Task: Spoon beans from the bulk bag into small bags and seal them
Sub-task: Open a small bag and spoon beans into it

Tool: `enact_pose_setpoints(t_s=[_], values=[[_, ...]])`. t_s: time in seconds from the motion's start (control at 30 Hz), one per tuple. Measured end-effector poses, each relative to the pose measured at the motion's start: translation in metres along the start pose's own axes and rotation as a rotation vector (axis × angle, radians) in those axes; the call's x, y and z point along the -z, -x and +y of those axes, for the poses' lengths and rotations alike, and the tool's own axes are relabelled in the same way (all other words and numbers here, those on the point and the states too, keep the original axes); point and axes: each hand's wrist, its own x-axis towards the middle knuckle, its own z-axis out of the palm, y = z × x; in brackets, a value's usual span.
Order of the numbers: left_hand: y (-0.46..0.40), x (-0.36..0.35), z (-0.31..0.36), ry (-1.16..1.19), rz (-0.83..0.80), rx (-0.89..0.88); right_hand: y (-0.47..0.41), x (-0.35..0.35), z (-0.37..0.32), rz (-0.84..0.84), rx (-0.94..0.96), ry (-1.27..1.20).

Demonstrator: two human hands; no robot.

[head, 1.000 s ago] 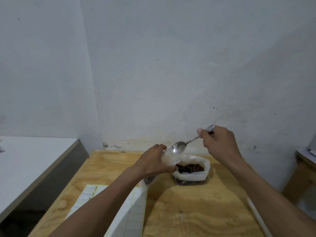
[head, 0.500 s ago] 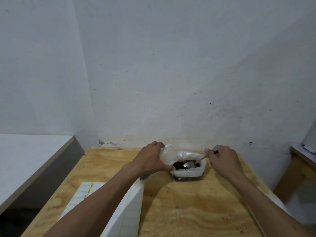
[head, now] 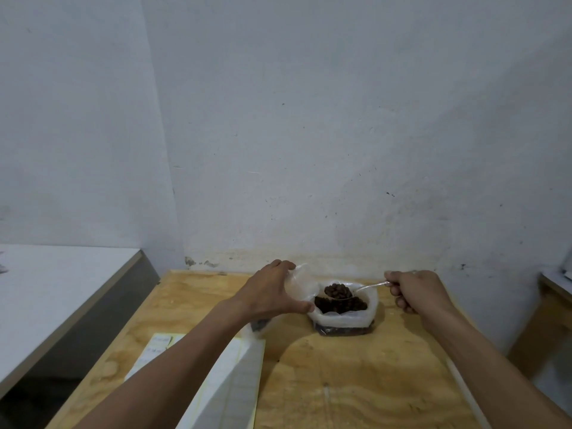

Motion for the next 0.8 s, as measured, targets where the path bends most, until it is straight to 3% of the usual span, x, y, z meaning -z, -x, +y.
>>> enact_pose_setpoints(t_s=[0.23,0.43,0.53,0.67,0.8], values=[[0.0,-0.003,0.006,-0.008,-0.017,-0.008,0.007,-0.011,-0.035,0.001,0.131,-0.001],[-0.004,-0.003,0.01,0.031,-0.001,0.008,0.035,-0.029,-0.058,-0.022,0.502,0.198],[-0.006,-0.002,0.011,0.073,0.018,0.04,0.038,-0.027,-0.065,0.043,0.629,0.262],[-0.008,-0.001,0.008,0.114,0.049,0.086,0.032,-0.013,-0.065,0.144,0.666,0.233],[-0.009,0.001,0.011,0.201,0.126,0.174,0.025,0.001,-0.047,0.189,0.583,0.205]])
